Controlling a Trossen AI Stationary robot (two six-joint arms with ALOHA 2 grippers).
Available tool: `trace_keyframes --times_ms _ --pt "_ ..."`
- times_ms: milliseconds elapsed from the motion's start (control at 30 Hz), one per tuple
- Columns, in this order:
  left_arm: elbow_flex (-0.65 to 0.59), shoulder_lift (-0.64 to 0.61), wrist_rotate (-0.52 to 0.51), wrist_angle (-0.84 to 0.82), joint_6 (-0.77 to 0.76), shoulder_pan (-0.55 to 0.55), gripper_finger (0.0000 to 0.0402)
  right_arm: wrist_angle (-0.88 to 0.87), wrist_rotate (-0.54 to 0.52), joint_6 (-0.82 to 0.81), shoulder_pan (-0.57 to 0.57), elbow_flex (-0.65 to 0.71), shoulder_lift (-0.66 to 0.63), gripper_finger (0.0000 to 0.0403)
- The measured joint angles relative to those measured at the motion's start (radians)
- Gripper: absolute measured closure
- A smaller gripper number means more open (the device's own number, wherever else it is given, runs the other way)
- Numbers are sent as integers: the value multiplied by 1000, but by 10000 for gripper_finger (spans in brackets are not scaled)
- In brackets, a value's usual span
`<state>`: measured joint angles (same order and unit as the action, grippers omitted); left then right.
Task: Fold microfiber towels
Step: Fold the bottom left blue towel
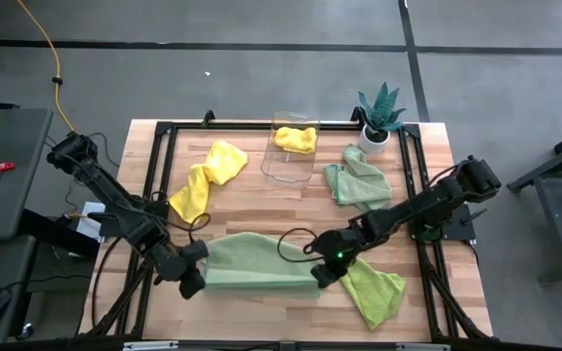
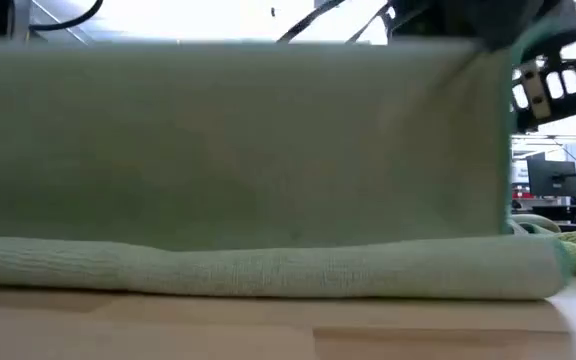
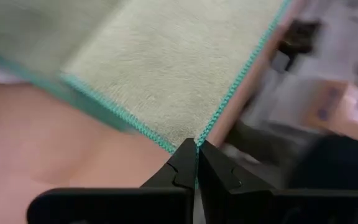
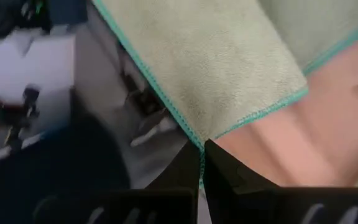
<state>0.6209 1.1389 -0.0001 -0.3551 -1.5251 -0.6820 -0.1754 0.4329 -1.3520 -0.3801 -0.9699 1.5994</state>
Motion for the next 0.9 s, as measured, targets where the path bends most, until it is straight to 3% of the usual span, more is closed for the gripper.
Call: trace_keyframes --times_ms 233,600,900 --pt "-2 -30 165 150 59 43 401 79 155 63 8 0 8 403" --pt "-2 -6 277 154 11 30 401 124 172 53 -21 -1 41 403" --pt "-2 32 293 235 -10 0 401 148 143 46 -39 1 46 403"
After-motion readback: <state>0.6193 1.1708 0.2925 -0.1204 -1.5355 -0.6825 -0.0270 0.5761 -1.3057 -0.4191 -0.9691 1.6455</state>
